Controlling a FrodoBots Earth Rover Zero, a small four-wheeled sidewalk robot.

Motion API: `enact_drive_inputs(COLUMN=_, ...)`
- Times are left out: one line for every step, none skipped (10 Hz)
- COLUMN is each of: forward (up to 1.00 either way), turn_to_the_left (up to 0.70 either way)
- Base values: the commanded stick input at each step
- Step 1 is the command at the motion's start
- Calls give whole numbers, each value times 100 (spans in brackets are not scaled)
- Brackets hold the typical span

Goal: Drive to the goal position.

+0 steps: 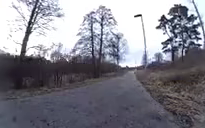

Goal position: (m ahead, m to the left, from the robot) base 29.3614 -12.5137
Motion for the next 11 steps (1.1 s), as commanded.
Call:
enact_drive_inputs(forward=50, turn_to_the_left=0)
enact_drive_inputs(forward=50, turn_to_the_left=0)
enact_drive_inputs(forward=50, turn_to_the_left=0)
enact_drive_inputs(forward=50, turn_to_the_left=0)
enact_drive_inputs(forward=50, turn_to_the_left=0)
enact_drive_inputs(forward=50, turn_to_the_left=0)
enact_drive_inputs(forward=50, turn_to_the_left=0)
enact_drive_inputs(forward=50, turn_to_the_left=0)
enact_drive_inputs(forward=50, turn_to_the_left=0)
enact_drive_inputs(forward=50, turn_to_the_left=0)
enact_drive_inputs(forward=50, turn_to_the_left=0)
